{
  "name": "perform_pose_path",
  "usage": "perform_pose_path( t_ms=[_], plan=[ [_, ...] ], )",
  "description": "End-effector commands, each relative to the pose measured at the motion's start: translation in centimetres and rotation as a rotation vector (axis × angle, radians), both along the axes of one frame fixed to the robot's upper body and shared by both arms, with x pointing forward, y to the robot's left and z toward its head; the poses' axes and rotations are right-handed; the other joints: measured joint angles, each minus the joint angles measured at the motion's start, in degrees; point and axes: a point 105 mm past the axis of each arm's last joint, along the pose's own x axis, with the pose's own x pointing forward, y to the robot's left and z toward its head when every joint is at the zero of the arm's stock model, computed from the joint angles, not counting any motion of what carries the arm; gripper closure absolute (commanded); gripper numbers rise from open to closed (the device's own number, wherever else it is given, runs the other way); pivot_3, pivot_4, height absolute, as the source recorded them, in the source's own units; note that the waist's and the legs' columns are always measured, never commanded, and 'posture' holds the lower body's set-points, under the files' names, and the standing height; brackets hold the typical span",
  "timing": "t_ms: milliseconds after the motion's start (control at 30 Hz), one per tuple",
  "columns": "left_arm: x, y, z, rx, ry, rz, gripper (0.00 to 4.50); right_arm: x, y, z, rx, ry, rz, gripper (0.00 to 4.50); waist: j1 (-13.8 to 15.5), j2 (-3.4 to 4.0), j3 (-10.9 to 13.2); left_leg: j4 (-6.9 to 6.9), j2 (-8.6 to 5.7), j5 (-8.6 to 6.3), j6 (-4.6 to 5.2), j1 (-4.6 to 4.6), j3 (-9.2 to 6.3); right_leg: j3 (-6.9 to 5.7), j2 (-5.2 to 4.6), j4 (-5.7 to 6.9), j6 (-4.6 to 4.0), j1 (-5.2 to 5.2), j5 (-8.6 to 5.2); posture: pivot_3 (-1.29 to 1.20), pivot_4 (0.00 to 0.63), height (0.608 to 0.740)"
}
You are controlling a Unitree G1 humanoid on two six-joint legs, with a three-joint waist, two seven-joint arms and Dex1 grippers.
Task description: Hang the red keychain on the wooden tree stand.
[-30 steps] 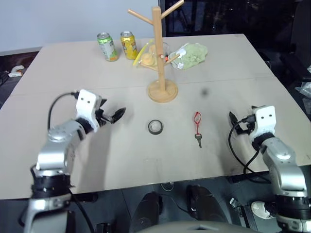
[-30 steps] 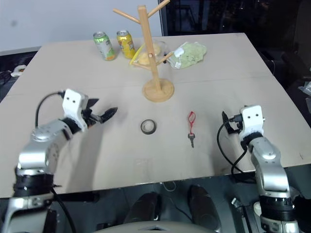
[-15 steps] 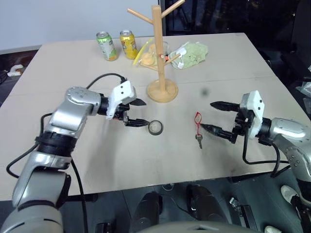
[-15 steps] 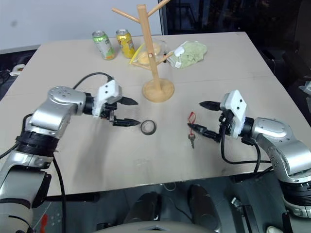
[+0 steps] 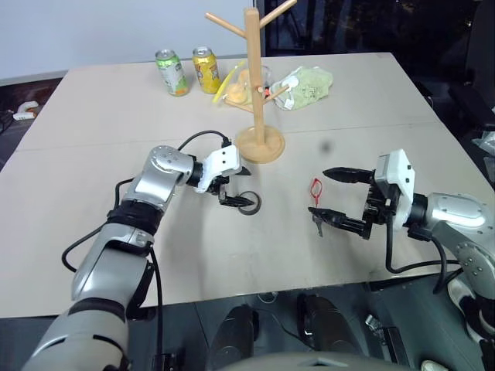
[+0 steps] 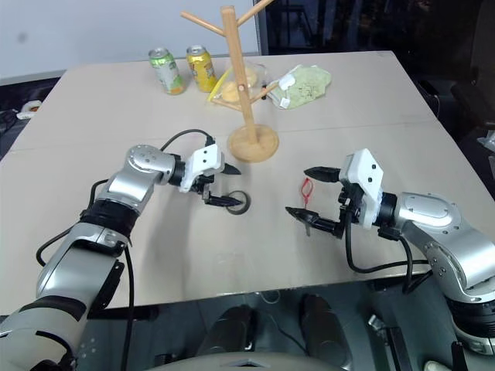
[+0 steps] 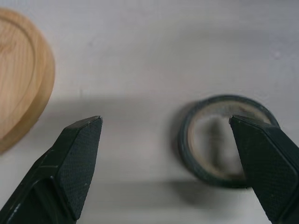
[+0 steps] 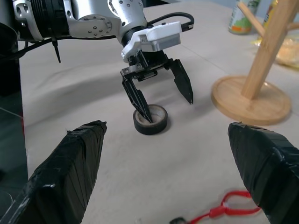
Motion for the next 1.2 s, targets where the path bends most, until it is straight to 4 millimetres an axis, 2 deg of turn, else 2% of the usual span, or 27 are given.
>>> perform_pose_path(
  t_ms=[33, 100, 233, 267, 500, 667, 767, 867, 967, 1067, 1200],
  plan=[
    [0.2, 0.0, 1.0, 0.003, -0.028, -0.031, 1.19, -0.5, -0.1, 1.1, 0.002, -0.058, 0.000, 0.00, -0.01, 0.00, 0.00, 0.00, 0.00, 0.00, 0.00, 0.01, 0.00, 0.00, 0.00, 0.01, 0.00, 0.00, 0.00, 0.00, 0.150, 0.740],
    [0.3, 0.0, 1.2, -0.005, -0.027, -0.034, 2.07, -0.4, -0.2, 1.0, 0.002, -0.058, -0.005, 0.00, -0.01, 0.00, 0.00, 0.00, 0.00, 0.00, 0.00, 0.01, -0.01, -0.01, 0.01, 0.01, 0.00, 0.00, 0.00, 0.00, 0.150, 0.740],
    [0.3, 0.1, 1.4, -0.009, -0.022, -0.040, 4.20, -0.4, -0.2, 0.9, 0.003, -0.056, -0.008, 0.00, 0.02, 0.00, 0.00, 0.03, 0.00, 0.00, 0.00, 0.00, -0.01, -0.01, 0.01, 0.03, 0.01, 0.00, 0.00, 0.00, 0.150, 0.740],
    [0.3, 0.1, 1.4, -0.010, -0.020, -0.042, 4.38, -0.4, -0.2, 0.9, 0.004, -0.056, -0.008, 0.00, 0.03, 0.00, 0.00, 0.03, 0.00, 0.00, 0.00, 0.00, -0.01, -0.01, 0.01, 0.03, 0.01, 0.00, 0.00, 0.00, 0.150, 0.740],
    [-0.4, 0.7, 2.1, -0.051, 0.006, -0.015, 4.48, -0.1, 0.4, 1.3, 0.019, -0.061, 0.015, 0.00, -0.05, 0.00, 0.00, 0.03, 0.00, 0.00, 0.00, 0.00, -0.02, -0.01, 0.01, 0.03, 0.00, 0.00, 0.00, 0.00, 0.150, 0.740],
    [-0.1, 3.9, 4.8, -0.195, 0.000, 0.216, 4.48, -0.2, 1.4, 1.9, 0.044, -0.068, 0.045, 0.00, -0.34, 0.00, 0.00, 0.03, 0.07, 0.00, 0.00, 0.03, -0.03, -0.01, 0.06, 0.07, 0.00, -0.02, 0.00, 0.00, 0.150, 0.740],
    [0.3, 8.2, 7.1, -0.305, -0.061, 0.457, 4.48, -0.1, 2.2, 2.3, 0.062, -0.075, 0.070, 0.00, -0.28, 0.00, 0.00, 0.03, 0.10, 0.00, 0.00, 0.01, -0.06, -0.04, 0.08, 0.09, 0.00, -0.06, 0.00, 0.00, 0.150, 0.740],
    [0.7, 13.2, 7.8, -0.333, -0.170, 0.718, 4.48, 0.1, 2.9, 2.7, 0.076, -0.079, 0.097, 0.00, -0.28, 0.00, 0.00, 0.03, 0.12, 0.00, 0.00, 0.04, -0.06, -0.05, 0.06, 0.09, 0.01, -0.06, 0.00, 0.00, 0.150, 0.740],
    [0.8, 17.8, 7.5, -0.315, -0.252, 0.957, 4.48, 0.2, 3.5, 3.0, 0.081, -0.087, 0.129, 0.00, 0.13, 0.00, 0.00, 0.02, 0.10, 0.00, -0.01, 0.05, -0.09, -0.10, 0.01, 0.09, 0.00, -0.06, 0.00, 0.00, 0.150, 0.740],
    [0.4, 23.5, 6.9, -0.311, -0.333, 1.273, 4.48, 0.3, 4.2, 3.9, 0.096, -0.112, 0.162, 0.00, 0.33, -0.01, 0.00, 0.04, 0.03, 0.01, -0.01, 0.02, -0.13, -0.14, -0.08, 0.07, 0.00, -0.04, 0.01, 0.00, 0.150, 0.740],
    [-0.8, 28.0, 5.7, -0.305, -0.357, 1.536, 4.48, 0.4, 4.6, 4.7, 0.104, -0.138, 0.184, 0.00, 0.28, -0.04, -0.02, 0.04, 0.03, 0.00, -0.02, 0.00, -0.17, -0.20, -0.09, 0.07, -0.21, -0.06, 0.14, 0.00, 0.150, 0.740]
  ],
)
